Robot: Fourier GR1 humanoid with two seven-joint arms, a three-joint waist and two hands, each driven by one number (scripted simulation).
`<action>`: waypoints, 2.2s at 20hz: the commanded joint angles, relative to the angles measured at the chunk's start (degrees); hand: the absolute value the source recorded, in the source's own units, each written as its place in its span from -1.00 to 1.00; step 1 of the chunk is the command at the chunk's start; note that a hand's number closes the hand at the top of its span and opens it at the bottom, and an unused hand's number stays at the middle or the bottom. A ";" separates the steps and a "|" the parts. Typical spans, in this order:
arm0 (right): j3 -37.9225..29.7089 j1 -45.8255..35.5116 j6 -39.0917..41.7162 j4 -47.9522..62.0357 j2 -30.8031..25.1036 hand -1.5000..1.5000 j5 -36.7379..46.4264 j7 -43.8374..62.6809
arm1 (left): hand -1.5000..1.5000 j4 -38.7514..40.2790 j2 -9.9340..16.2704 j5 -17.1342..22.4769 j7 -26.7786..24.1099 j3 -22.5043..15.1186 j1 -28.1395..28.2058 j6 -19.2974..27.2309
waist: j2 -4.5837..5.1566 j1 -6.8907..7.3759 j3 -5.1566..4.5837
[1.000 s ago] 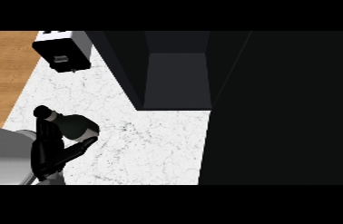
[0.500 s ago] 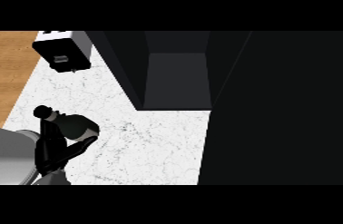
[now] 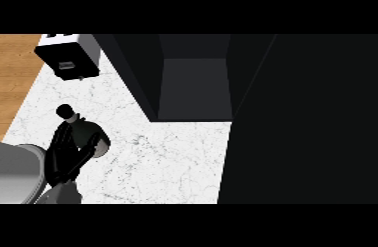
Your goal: Pick up the wine, place it into the cabinet and close the cabinet
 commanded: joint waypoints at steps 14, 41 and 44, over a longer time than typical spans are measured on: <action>0.65 -1.53 -1.38 -4.47 0.58 -1.00 0.89 2.60 | 1.00 0.68 6.24 -11.18 -5.64 -11.28 1.06 -9.44 | -0.16 0.45 0.00; -1.78 2.22 1.86 -4.91 1.87 -1.00 -2.83 1.30 | 1.00 -52.52 -1.05 -7.74 26.07 -22.73 9.29 0.00 | -0.11 0.41 0.05; -5.31 1.21 3.83 -0.85 0.80 -1.00 -5.32 -2.63 | 1.00 -54.53 -3.61 -10.12 31.03 -27.06 8.06 2.58 | -0.04 0.39 0.08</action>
